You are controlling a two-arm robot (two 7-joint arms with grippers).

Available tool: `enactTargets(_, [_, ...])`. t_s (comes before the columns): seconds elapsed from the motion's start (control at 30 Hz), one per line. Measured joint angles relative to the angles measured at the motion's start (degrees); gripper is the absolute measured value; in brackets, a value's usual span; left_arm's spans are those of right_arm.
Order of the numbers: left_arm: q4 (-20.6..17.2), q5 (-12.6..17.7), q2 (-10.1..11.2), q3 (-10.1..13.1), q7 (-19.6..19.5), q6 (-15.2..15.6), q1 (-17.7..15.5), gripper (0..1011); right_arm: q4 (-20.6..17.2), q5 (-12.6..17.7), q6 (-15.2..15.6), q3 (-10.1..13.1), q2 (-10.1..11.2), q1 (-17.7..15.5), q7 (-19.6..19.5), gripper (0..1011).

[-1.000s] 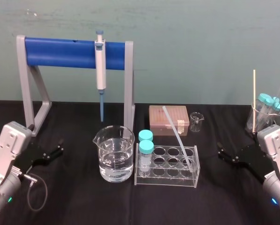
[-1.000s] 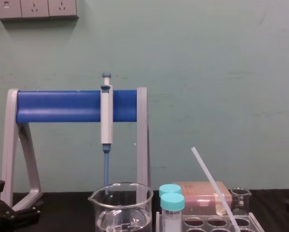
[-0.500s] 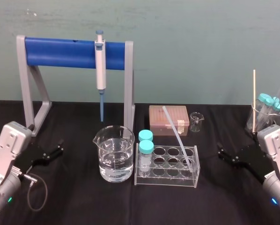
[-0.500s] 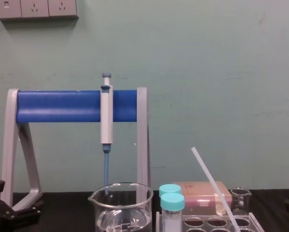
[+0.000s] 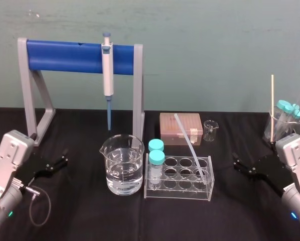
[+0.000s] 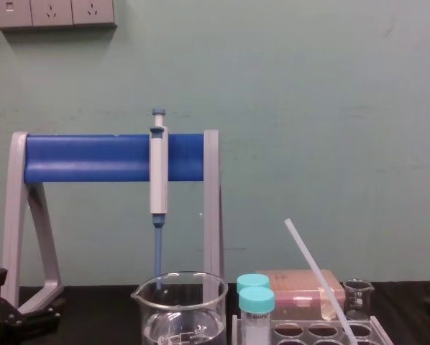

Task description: Pick up the stirring rod with one hand, then place it down.

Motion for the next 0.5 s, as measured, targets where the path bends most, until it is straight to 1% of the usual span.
enactTargets(0.5, [0.00,0.00,0.00,0.00,0.00,0.00,0.00,1000,0.00,0.00,0.00,0.00,0.00,0.00,0.00,1000])
